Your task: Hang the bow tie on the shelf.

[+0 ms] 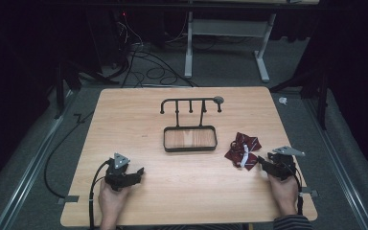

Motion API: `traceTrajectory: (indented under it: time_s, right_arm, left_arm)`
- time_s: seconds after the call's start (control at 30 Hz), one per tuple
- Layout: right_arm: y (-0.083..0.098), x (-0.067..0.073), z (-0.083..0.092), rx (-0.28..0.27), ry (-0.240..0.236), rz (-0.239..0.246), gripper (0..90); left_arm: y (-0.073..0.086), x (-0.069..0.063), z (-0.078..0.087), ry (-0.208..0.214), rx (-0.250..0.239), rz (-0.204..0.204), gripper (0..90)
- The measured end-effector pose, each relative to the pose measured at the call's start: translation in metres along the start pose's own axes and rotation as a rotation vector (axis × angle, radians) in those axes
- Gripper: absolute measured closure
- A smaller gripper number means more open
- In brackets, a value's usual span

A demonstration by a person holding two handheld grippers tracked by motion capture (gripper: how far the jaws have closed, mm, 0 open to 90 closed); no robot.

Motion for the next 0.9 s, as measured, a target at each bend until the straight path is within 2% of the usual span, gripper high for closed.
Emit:
traceTrajectory:
  time_s: [0.9]
  right_arm:
    - [0.0004,0.0003,0.0006,0.002,-0.006,-0.001,55.3]
  left_arm:
    - [0.0,0.0,0.0,0.0,0.0,0.0,25.9]
Point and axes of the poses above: each handheld gripper's, and its own axes: z roughly backward along the jaws, y roughly out of its underside, x roughly to its left, the point moved 6 cm from there along -z, roughly forward along the jaws, and after that the axes turned 14 degrees about -z, right-handed, at the moved point
